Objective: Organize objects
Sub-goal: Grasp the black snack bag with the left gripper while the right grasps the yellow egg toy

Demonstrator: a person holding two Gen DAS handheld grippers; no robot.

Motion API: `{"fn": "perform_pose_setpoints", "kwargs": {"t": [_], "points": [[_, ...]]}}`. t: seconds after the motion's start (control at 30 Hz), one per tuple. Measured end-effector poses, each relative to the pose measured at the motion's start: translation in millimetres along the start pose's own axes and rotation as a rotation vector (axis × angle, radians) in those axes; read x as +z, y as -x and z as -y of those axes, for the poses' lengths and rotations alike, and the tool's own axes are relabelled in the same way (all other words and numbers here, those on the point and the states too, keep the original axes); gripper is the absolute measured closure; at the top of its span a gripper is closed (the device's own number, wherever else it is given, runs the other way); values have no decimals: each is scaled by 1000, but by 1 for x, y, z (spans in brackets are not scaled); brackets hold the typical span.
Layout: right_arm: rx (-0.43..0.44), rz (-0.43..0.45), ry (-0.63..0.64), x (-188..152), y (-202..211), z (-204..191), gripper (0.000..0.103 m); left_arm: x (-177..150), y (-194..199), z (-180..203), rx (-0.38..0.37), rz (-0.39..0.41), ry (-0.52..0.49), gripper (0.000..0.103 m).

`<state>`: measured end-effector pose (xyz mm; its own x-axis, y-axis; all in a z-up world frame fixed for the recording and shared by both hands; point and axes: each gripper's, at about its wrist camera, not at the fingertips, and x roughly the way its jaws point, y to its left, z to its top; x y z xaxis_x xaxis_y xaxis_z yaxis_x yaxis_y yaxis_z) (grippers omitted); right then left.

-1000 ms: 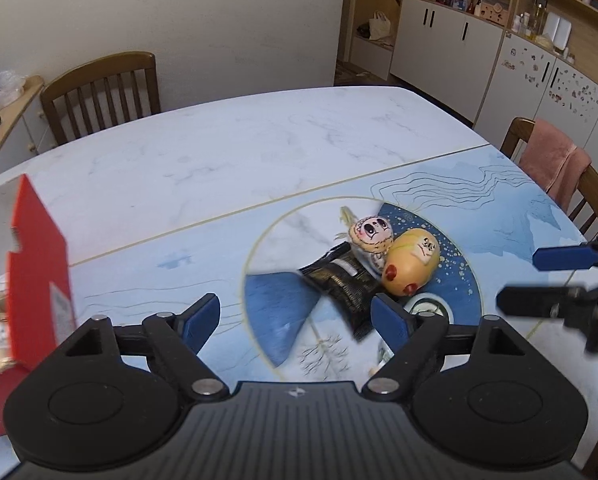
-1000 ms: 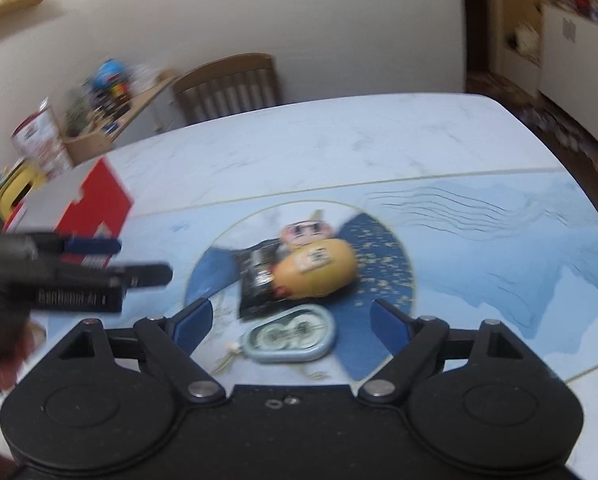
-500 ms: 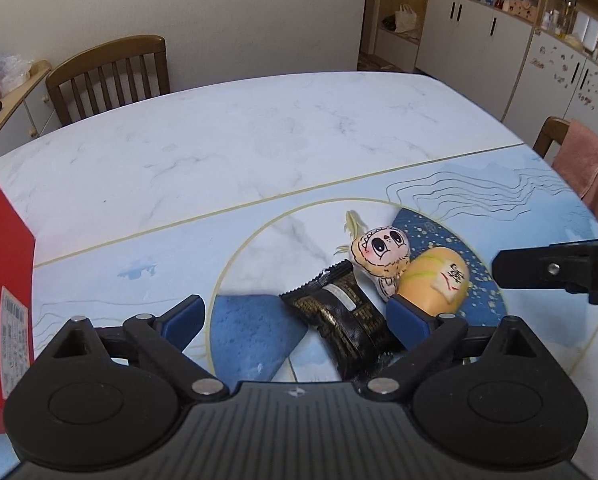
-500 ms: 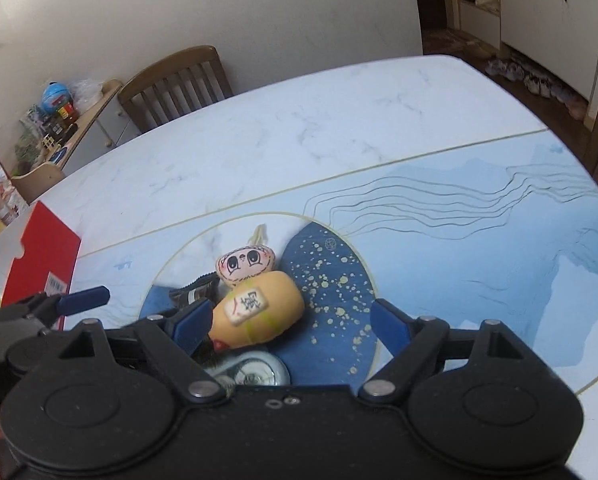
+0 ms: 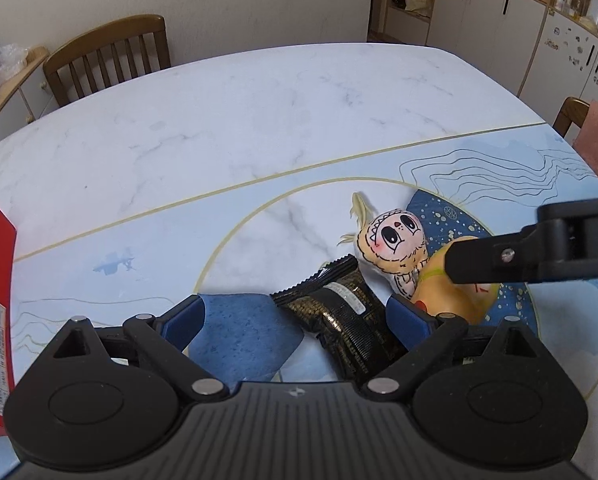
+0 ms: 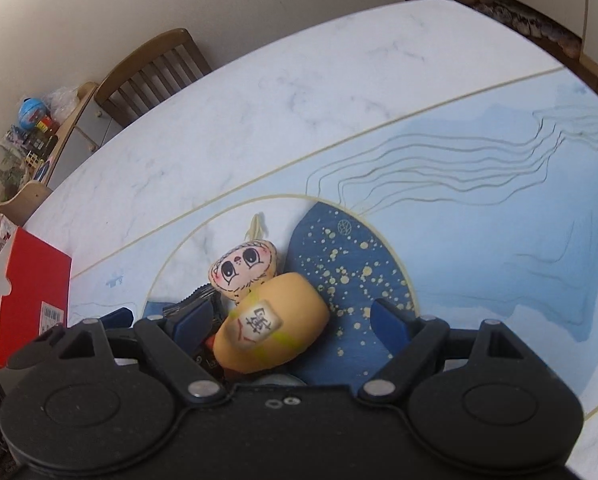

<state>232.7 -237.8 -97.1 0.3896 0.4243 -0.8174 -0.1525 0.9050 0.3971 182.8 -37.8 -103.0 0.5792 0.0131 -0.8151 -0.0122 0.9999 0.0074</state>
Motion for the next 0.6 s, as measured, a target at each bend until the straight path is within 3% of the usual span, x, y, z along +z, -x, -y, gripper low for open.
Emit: {"fn": "perform_pose_setpoints", "kwargs": {"t": [0.3,0.4,0.5,0.57,0.6], "points": [[38,-41,-73,-5,-14,6,22,-3,-9,2,-33,-21,12,6],[50,-46,-90,-7,-16,9,38,-5,-9,3,-45,-14,1,8],[61,-52,-112,-8,-17,13,44,-5,-9,1,-78,-12,7,22],[65,-48,-119,-8,-16,13,45,-5,-8,2,-88,-9,8,41],[65,-46,-118,-9,-16,13,45,-5,-7,2,-95,-10,8,44]]}}
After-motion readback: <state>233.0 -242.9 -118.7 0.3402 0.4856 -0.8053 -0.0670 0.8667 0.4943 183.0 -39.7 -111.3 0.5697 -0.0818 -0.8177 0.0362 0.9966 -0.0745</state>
